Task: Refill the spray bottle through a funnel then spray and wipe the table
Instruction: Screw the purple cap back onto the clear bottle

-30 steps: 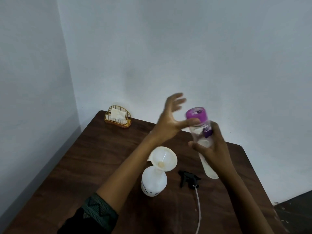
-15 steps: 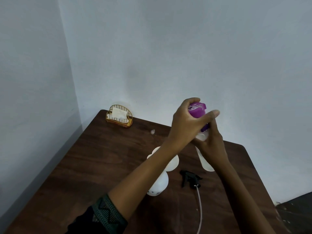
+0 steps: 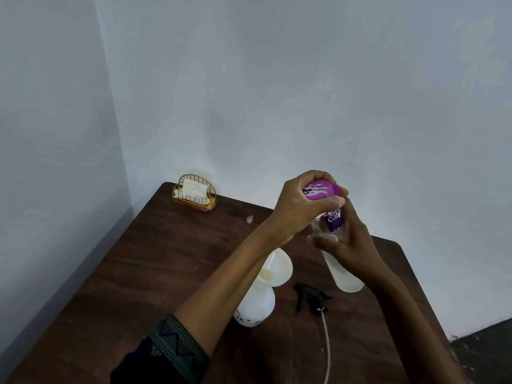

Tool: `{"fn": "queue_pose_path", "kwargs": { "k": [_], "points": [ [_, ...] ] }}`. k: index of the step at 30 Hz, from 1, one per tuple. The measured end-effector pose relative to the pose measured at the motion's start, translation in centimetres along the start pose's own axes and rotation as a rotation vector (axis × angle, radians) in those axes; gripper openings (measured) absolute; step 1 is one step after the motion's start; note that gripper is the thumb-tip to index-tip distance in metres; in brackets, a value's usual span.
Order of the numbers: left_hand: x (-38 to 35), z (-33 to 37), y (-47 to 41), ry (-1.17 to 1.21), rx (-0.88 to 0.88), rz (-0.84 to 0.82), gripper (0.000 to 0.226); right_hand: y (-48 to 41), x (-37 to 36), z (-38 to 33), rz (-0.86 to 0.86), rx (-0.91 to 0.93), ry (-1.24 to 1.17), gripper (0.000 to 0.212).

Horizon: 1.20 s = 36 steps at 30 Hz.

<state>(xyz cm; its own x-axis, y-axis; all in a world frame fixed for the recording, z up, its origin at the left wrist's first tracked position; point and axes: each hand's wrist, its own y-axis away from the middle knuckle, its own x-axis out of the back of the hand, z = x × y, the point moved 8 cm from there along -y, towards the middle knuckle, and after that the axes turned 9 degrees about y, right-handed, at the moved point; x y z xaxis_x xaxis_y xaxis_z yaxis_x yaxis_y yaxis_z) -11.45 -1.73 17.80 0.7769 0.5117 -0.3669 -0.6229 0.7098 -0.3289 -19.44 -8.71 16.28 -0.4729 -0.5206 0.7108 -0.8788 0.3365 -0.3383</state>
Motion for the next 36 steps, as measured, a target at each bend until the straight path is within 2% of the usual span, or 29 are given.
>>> {"fn": "queue_pose_path", "kwargs": {
  "k": [8,14,19,22,25,28,31,33,36],
  "points": [
    [0.1,-0.4,0.0,0.047,-0.03,0.03,0.032,-0.5,0.3,0.5,-0.068,0.035,0.038,0.078],
    [0.2,-0.6,0.3,0.036,-0.036,-0.02,0.035,-0.5,-0.7,1.5,-0.109,0.024,0.004,0.081],
    [1.0,-0.7,-0.3,-0.052,-0.089,0.06,0.036,-1.4,-1.8,2.6,-0.132,-0.036,-0.005,0.086],
    [1.0,-0.5,-1.5,-0.137,-0.068,-0.061,0.036,-2.9,-2.4,2.8,-0.14,-0.053,-0.011,0.078],
    [3.0,-1.0,-3.3,-0.285,0.017,-0.168,0.038,-5.6,-2.9,3.5,-0.123,-0.038,0.002,0.066],
    [10.8,-3.4,-4.5,-0.561,0.136,0.019,0.044,-8.8,-3.9,5.8,-0.08,-0.073,0.03,0.074],
    [21.3,-9.0,-1.9,-0.986,0.501,0.163,0.054,-11.9,-5.8,8.1,-0.069,-0.15,-0.005,0.069],
    [26.3,-12.6,1.5,-1.201,0.764,0.141,0.066,-13.9,-7.9,9.3,-0.075,-0.187,0.003,0.07],
    [29.3,-16.0,4.8,-1.367,0.981,0.056,0.087,-16.7,-12.2,10.5,-0.129,-0.219,-0.045,0.075]
  ]
}}
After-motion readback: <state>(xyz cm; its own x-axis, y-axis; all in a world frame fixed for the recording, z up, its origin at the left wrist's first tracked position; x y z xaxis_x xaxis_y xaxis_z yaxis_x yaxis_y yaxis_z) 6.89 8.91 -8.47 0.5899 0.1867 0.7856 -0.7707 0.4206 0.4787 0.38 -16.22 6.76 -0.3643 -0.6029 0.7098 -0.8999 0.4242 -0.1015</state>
